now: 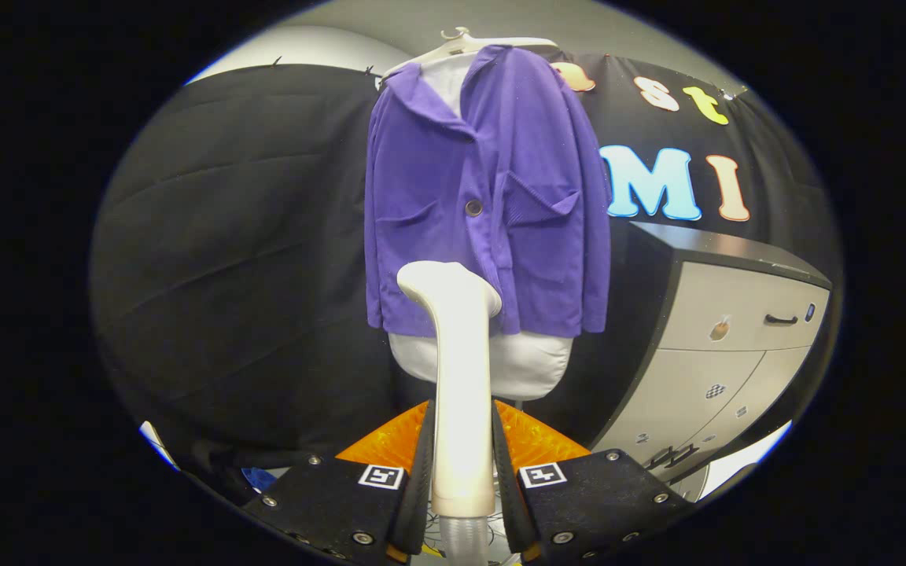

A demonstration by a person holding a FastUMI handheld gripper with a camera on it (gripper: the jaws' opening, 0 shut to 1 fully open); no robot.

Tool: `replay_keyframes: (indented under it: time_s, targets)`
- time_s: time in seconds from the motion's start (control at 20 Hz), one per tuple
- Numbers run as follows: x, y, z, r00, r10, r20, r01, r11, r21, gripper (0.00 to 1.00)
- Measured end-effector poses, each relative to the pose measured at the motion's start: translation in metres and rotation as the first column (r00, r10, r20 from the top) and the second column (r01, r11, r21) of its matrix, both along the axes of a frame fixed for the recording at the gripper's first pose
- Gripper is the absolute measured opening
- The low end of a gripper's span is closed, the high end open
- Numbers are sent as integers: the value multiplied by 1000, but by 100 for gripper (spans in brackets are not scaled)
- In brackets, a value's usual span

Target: Iron the clothes twice with a garment steamer, once on the left side and once on the right side.

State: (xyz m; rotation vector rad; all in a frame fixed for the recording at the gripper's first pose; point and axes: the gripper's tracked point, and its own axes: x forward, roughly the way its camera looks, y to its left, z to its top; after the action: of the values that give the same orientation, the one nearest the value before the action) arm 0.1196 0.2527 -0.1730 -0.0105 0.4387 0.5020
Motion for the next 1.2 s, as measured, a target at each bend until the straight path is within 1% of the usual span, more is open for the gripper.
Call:
replay_keyframes:
  time_s: [0.15, 0.3, 0.45, 0.6, 0.75, 1.2]
  targets:
    - [-5, -31, 40, 997, -46, 69, 43, 998, 41, 39]
    - [-12, -61, 68, 991, -73, 111, 65, 995, 80, 39]
    - [-25, -88, 86, 988, -84, 132, 72, 993, 96, 39]
    - [-38, -111, 101, 984, -96, 148, 79, 990, 118, 39]
    - [-46, -131, 117, 979, -124, 163, 99, 983, 153, 39]
    - [-60, -175, 131, 964, -204, 171, 171, 967, 190, 39]
